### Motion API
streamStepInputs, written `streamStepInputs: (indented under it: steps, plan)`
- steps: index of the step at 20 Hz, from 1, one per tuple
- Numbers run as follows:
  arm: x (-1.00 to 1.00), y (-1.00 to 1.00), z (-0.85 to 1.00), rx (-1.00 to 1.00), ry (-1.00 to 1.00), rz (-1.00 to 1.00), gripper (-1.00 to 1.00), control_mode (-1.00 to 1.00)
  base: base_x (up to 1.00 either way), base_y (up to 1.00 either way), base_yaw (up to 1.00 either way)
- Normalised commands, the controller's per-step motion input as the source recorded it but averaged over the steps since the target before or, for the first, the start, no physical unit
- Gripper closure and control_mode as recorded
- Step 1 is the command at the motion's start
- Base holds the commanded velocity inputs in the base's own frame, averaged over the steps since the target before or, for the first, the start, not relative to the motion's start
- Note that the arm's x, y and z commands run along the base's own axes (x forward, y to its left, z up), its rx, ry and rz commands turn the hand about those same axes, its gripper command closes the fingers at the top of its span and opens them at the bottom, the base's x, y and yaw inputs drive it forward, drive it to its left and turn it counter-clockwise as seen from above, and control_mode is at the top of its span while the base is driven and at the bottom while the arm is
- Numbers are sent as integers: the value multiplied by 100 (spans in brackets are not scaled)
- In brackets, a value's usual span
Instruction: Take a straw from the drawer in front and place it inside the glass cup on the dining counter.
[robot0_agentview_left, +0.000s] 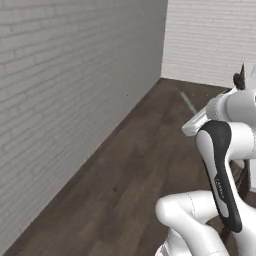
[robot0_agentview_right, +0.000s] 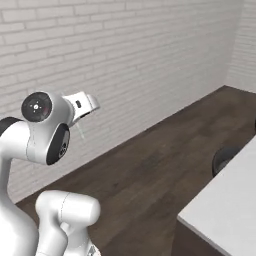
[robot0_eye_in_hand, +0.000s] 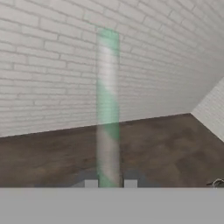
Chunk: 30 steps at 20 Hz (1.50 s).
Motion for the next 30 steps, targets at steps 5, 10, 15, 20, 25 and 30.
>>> streamStepInputs:
  steps: [5, 10, 15, 20, 25, 30]
  plan:
    - [0, 0, 0, 0, 0, 0, 100, 100, 73, 31, -68]
    - [0, 0, 0, 0, 0, 0, 100, 100, 89, 37, -62]
    - [0, 0, 0, 0, 0, 0, 100, 100, 99, 42, -58]
    - [0, 0, 0, 0, 0, 0, 100, 100, 100, 48, -51]
    - [0, 0, 0, 0, 0, 0, 100, 100, 100, 59, -47]
    - [0, 0, 0, 0, 0, 0, 100, 100, 98, 76, -44]
